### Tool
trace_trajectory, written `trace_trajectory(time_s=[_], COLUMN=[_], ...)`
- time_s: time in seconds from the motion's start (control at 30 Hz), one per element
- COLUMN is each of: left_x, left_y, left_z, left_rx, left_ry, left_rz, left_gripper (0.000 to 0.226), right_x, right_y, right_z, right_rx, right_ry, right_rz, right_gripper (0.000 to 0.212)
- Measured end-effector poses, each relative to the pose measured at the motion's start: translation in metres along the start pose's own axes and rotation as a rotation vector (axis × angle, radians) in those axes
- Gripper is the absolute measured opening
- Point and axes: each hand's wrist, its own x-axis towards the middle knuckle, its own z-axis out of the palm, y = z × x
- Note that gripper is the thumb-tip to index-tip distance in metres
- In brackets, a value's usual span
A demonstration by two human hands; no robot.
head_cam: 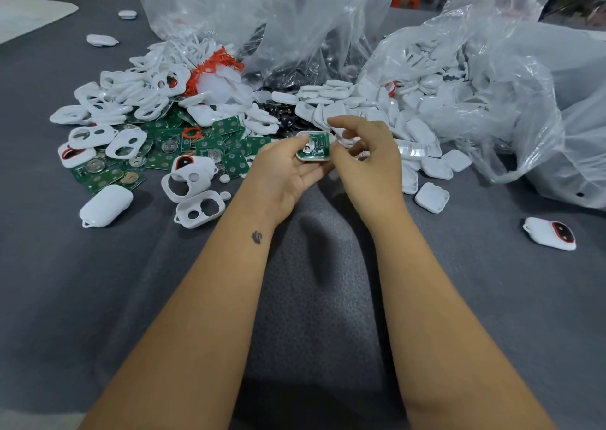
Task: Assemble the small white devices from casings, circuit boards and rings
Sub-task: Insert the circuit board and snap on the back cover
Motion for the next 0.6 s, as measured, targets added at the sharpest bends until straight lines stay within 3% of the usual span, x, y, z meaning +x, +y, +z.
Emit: trace_trajectory(time_s=[0.17, 0.37, 0.6], left_x=[-0.0007, -0.0030, -0.0032], left_y=[0.0007, 0.0030, 0.0024], left_z=[0.0009, 0.0028, 0.0047], left_rx=[-0.009, -0.040, -0.015], left_ry=[0.012, 0.013, 0.024], left_rz=[-0.003, -0.060, -0.066], left_gripper=[0.018, 0.029, 0.028], right_x=[-0.0007, -0.0004, -0.0024], right_y=[0.0067, 0.0093, 0.0039], right_z=[0.0012, -0.0003, -0.0004], right_rx=[-0.181, -0.296, -0.360], right_ry=[-0.096, -0.076, -0.086], right_rz=[-0.122, -0.230, -0.286], right_gripper=[0.037, 0.033, 0.029])
